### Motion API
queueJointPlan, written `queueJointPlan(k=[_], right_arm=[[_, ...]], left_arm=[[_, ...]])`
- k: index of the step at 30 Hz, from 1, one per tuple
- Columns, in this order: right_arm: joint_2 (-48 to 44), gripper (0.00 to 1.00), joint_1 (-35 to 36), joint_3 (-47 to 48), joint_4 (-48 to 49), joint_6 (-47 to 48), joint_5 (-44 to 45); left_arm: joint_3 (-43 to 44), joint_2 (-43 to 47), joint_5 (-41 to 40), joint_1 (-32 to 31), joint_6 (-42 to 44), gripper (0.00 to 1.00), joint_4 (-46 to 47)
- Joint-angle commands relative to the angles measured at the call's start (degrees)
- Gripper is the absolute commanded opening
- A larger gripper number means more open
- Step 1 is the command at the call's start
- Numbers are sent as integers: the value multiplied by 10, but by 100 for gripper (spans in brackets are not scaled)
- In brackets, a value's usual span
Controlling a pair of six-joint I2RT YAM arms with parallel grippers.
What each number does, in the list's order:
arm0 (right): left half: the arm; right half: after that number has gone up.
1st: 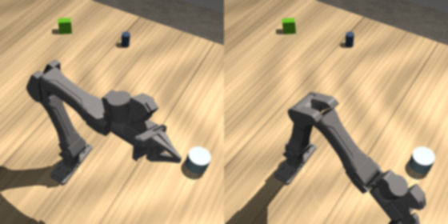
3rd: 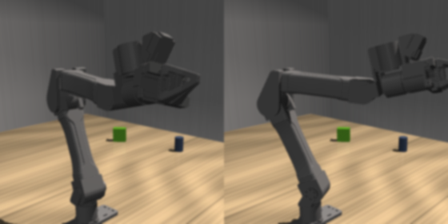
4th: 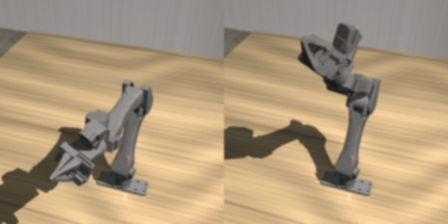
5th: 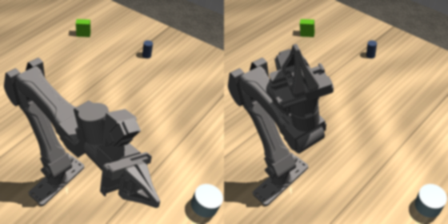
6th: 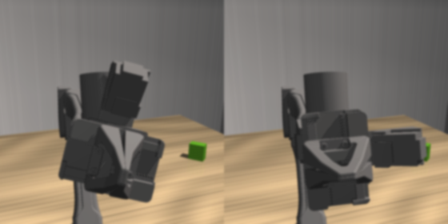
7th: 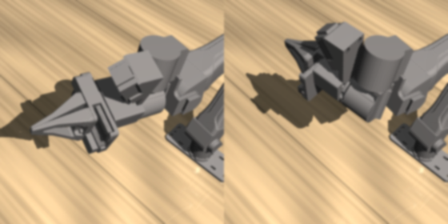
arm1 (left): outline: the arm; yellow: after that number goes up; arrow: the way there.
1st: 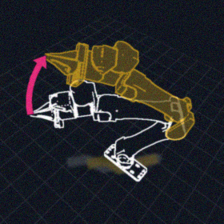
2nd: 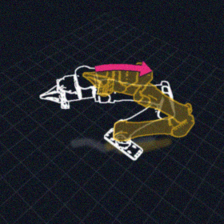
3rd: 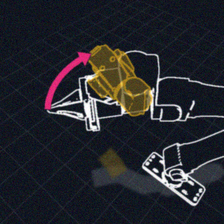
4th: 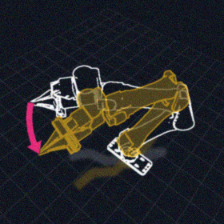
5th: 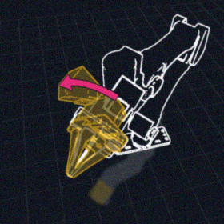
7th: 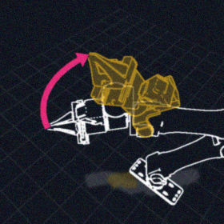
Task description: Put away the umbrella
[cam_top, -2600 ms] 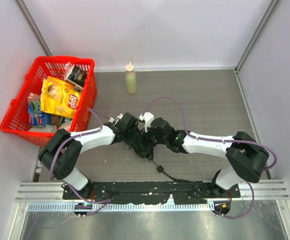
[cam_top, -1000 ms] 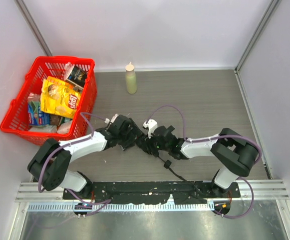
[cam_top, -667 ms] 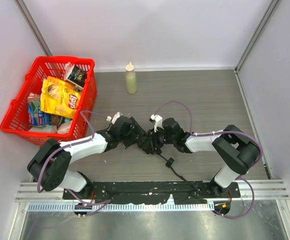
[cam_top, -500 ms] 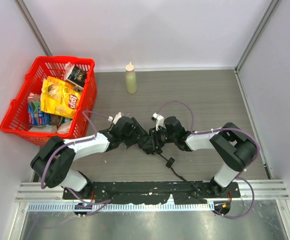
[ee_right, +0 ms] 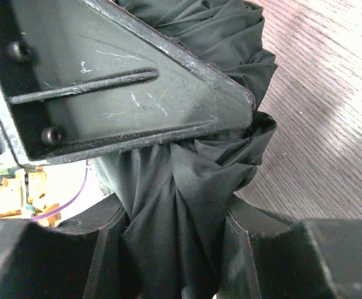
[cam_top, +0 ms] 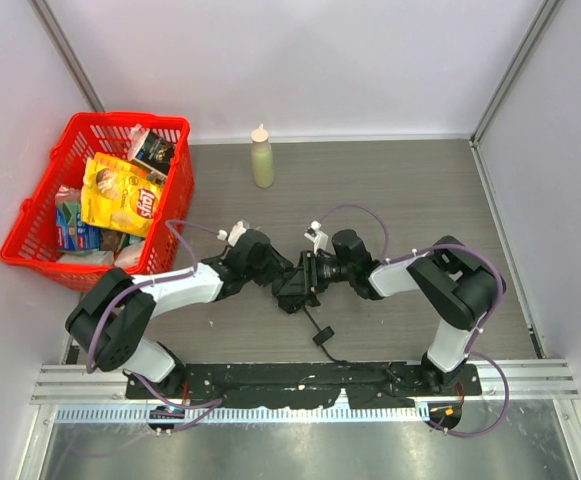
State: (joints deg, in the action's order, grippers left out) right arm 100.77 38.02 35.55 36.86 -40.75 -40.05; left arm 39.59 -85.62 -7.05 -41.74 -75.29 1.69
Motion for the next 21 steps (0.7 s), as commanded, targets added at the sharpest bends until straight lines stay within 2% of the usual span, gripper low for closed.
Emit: queueJointPlan(k=[1, 2, 4, 5, 6, 7, 8, 9, 11, 16, 21], right_arm=[[-30, 1, -8, 51, 87, -8, -33], [-34, 1, -8, 51, 72, 8, -24], [-47, 1, -9, 65, -39, 51, 14], [-58, 12, -8, 69, -60, 59, 23], [-65, 19, -7, 71, -94, 76, 41], [-83, 33, -7, 73, -109, 85, 54], [-93, 38, 2, 73, -148, 111, 81], [-114, 48, 13, 80, -167, 125, 95], [-140, 57, 33, 89, -215, 163, 135], [-174, 65, 80, 124, -338, 251, 244], [-176, 69, 123, 146, -405, 318, 338]], left_arm=[[-3, 12, 9, -9, 12, 6, -40], [-3, 17, 7, -9, 6, 0, -47], [-3, 27, 9, -9, -9, 0, -60], [-2, 28, 11, -9, -20, 0, -67], [0, 30, 16, -9, -34, 0, -78], [2, 27, 19, -9, -43, 0, -88], [7, 25, 21, -9, -52, 0, -101], [13, 22, 26, -10, -57, 0, -108], [20, 16, 34, -8, -71, 0, -120], [56, 2, 45, -8, -97, 0, -167], [89, -7, 64, -9, -118, 0, -207]])
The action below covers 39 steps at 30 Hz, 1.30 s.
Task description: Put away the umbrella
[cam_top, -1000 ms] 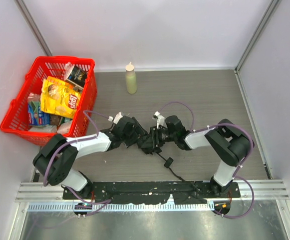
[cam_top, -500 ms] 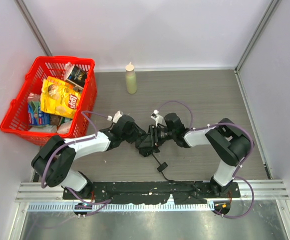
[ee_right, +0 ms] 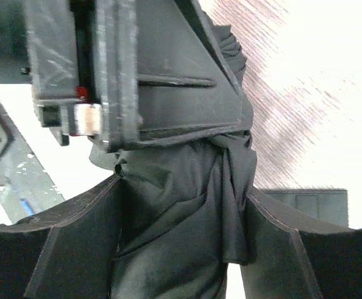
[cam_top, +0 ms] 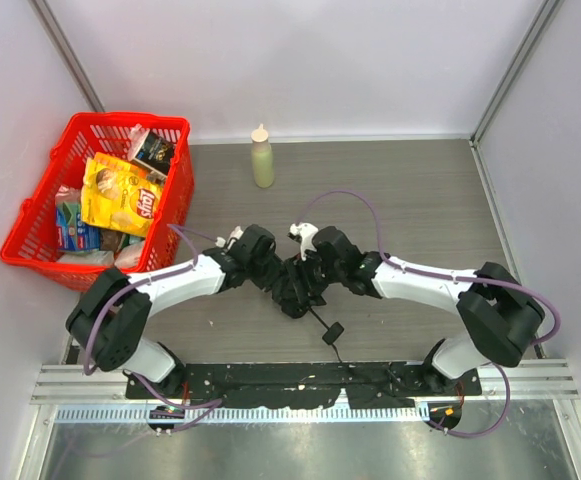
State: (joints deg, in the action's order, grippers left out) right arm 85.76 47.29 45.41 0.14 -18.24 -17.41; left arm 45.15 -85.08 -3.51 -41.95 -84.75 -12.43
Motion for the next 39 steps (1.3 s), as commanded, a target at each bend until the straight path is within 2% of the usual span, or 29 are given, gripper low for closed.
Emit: queueJointPlan(k=[1, 6, 9, 11, 16, 21, 27, 32, 39], right_arm=[[-22, 70, 39, 55, -48, 100, 119], [-9, 73, 85, 72, -59, 131, 158], [-5, 74, 97, 77, -52, 131, 144], [-13, 76, 97, 64, -26, 121, 107], [-30, 78, 96, 47, -5, 74, 112], [-50, 78, 93, 36, 41, 19, 68], [-42, 79, 98, 43, 19, 39, 58], [2, 76, 103, 61, -43, 100, 109], [40, 77, 93, 57, 22, 96, 127]], left_arm=[[40, -14, 30, -6, -24, 0, -73], [47, -18, 31, -6, -35, 0, -87], [48, -18, 29, -6, -37, 0, -91], [47, -16, 31, -6, -37, 0, -91], [43, -11, 25, -6, -37, 0, -93], [26, -8, 53, -2, -61, 0, -77], [29, -1, 67, 0, -70, 0, -90], [35, 12, 88, 6, -69, 0, -95], [23, 27, 118, 6, -78, 0, -78]])
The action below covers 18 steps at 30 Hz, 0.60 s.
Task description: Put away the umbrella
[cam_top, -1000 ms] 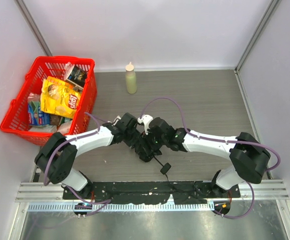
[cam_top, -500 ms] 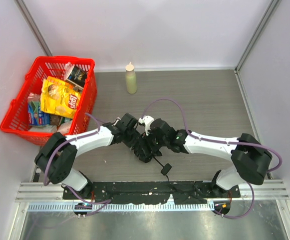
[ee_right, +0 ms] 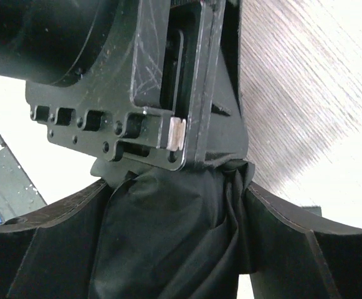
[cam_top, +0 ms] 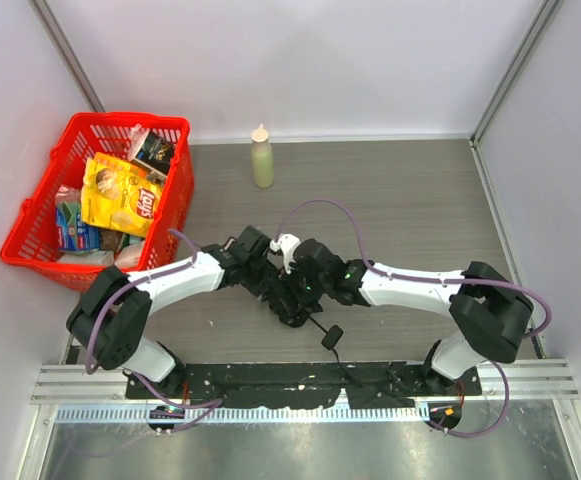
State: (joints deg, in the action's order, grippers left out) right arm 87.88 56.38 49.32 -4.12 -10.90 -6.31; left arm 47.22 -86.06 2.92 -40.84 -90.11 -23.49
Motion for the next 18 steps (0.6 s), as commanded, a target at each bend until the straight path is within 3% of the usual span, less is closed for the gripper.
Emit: queueJointPlan(k=[1, 3, 5, 6, 7, 18], right_arm=[[22, 77, -2, 16, 73, 17, 7], [31, 69, -13, 7, 93, 7, -12], [34, 36, -21, -7, 122, -10, -41], [33, 26, -22, -21, 139, -16, -60], [30, 3, -25, -26, 171, -40, -74], [-10, 1, -93, -110, 317, -182, -189]], left_arm=[[-4, 42, 55, -6, -27, 0, 36], [-13, 53, 55, -5, -30, 0, 40], [-20, 62, 51, -5, -31, 0, 41], [-26, 64, 50, -5, -34, 0, 51], [-32, 66, 49, -5, -37, 0, 63], [-43, 54, -5, -6, 57, 0, 125]])
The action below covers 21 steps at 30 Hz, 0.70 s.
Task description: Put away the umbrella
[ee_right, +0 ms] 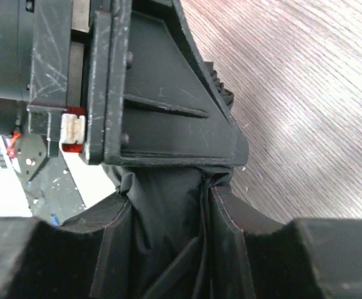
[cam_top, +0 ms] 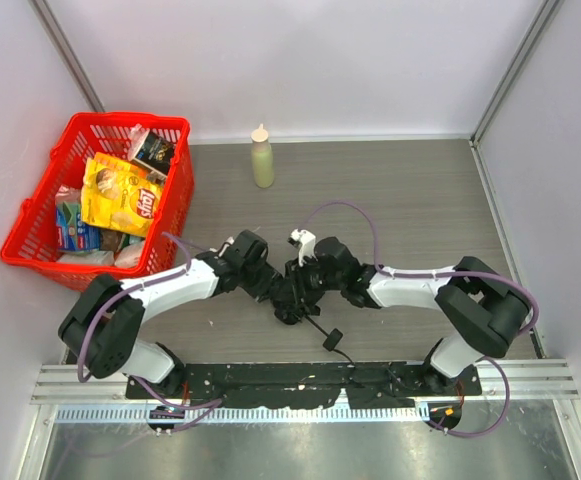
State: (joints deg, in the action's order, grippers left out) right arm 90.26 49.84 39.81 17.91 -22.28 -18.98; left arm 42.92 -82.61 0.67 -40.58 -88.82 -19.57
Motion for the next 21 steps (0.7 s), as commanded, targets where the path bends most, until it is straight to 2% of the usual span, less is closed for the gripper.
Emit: queueJointPlan(k=[1, 2, 7, 9, 10, 12, 13, 18, 21], right_arm=[[-32, 1, -40, -21, 119, -76, -78], [-32, 1, -46, -23, 128, -96, -92], [-29, 1, -67, -25, 167, -139, -121], [-27, 1, -75, -33, 200, -164, -134], [-25, 1, -77, -33, 210, -167, -134], [-22, 1, -75, -26, 182, -153, -132], [-21, 1, -74, -14, 168, -131, -125], [-30, 1, -66, 1, 72, -59, -95], [-25, 1, -47, 30, -22, 26, -18]], left_arm=[[0, 17, 14, -8, 50, 1, 87], [1, 15, 11, -8, 62, 6, 95], [-9, 44, -36, -9, 90, 52, 101], [-17, 55, -46, -9, 90, 59, 98], [-20, 59, -49, -9, 89, 54, 101], [-36, 58, -44, -8, 82, 12, 130], [-41, 54, -43, -8, 72, 2, 131], [-27, 6, -19, -4, 66, 0, 148], [-29, -12, -23, -4, 60, 0, 172]])
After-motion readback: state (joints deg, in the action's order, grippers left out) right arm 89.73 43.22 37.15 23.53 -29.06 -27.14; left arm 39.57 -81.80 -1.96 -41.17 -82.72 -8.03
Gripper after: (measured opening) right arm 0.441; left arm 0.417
